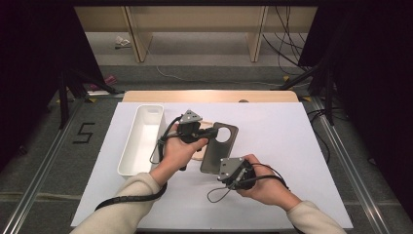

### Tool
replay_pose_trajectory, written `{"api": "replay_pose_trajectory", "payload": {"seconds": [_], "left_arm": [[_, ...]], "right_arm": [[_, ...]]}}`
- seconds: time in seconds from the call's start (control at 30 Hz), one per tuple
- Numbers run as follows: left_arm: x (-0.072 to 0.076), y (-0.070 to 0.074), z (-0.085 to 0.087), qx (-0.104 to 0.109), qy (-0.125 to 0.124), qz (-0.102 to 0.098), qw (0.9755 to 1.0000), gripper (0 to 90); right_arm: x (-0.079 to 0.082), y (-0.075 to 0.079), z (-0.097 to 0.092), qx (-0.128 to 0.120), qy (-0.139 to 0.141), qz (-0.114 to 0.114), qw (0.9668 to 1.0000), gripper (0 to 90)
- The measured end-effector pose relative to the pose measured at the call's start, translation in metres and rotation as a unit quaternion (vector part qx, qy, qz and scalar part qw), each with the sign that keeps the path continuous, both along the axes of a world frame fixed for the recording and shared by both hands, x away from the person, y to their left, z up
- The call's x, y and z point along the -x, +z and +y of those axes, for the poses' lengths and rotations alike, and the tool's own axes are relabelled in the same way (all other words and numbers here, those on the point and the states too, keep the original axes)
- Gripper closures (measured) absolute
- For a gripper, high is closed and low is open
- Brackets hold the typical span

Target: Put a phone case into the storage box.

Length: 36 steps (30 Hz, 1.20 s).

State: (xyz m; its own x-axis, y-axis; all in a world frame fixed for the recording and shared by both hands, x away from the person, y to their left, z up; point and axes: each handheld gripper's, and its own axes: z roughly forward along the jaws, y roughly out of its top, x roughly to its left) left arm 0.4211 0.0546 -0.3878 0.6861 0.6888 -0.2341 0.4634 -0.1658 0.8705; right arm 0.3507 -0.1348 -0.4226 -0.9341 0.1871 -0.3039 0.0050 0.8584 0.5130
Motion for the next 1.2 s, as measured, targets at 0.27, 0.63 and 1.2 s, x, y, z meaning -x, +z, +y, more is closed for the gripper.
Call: {"api": "replay_pose_trajectory", "payload": {"seconds": [0.27,0.63,1.2], "left_arm": [[-0.001,0.000,0.015,0.005,0.006,-0.044,0.9990,81.7],[0.000,0.007,0.036,0.025,0.015,-0.072,0.9970,81.7],[0.003,0.026,0.062,0.047,0.031,-0.095,0.9939,81.6]], "right_arm": [[-0.010,0.005,-0.014,-0.068,-0.081,0.000,0.9944,35.9],[-0.015,0.008,-0.036,-0.148,-0.138,0.018,0.9791,17.2],[-0.020,0.007,-0.068,-0.206,-0.201,0.015,0.9575,16.9]]}}
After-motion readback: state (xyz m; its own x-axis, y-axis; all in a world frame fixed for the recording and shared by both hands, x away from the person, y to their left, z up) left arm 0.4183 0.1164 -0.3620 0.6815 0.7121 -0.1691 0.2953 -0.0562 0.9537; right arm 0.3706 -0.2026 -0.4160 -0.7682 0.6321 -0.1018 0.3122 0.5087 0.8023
